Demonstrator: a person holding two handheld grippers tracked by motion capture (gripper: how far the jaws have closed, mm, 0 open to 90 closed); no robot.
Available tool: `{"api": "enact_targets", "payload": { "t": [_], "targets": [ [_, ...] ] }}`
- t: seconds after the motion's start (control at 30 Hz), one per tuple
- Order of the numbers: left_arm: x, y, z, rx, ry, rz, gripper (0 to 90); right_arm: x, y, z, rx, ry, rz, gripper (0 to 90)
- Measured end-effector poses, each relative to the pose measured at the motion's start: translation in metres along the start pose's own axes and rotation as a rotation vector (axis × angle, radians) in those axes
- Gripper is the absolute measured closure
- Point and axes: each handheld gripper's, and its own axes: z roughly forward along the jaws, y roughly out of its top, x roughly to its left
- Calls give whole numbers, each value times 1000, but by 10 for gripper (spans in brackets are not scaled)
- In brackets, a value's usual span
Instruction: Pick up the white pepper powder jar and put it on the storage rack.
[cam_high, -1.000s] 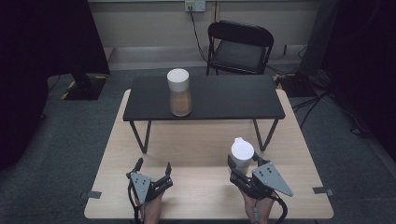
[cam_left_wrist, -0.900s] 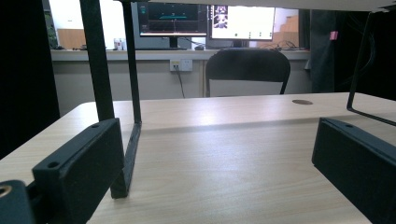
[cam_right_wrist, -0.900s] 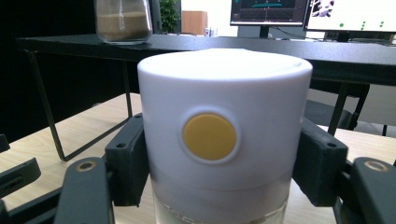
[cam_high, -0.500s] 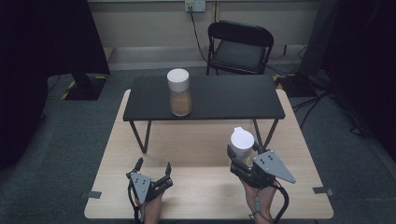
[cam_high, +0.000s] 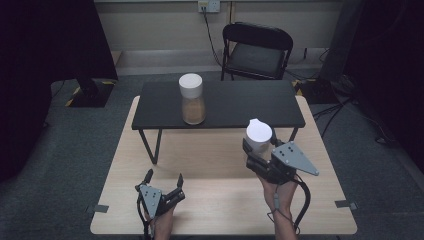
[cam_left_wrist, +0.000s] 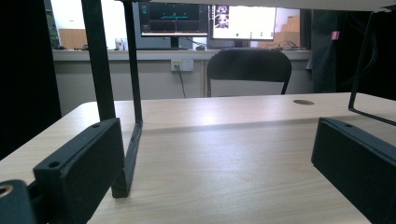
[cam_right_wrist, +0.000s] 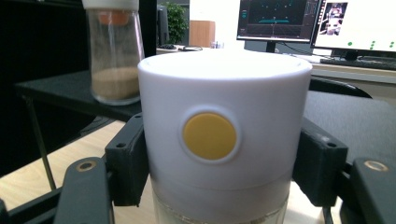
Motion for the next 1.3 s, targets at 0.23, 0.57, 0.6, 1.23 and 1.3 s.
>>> {"api": "enact_targets", "payload": {
  "t": [0.23, 0.57, 0.6, 1.23, 1.3],
  "targets": [
    [0, 0, 0, 0, 0, 0, 21, -1, 21, 14, -22, 23, -17, 305],
    [0, 0, 0, 0, 3, 0, 22, 3, 53, 38, -44, 21, -36, 305],
    [-1, 0, 0, 0, 3, 0, 22, 4, 56, 40, -47, 18, -35, 305],
    [-1, 0, 0, 0, 4, 0, 24, 22, 71, 92, -15, -74, 14, 305],
    [-1, 0, 0, 0, 4, -1, 24, 24, 72, 96, -10, -79, 17, 305]
  ]
}}
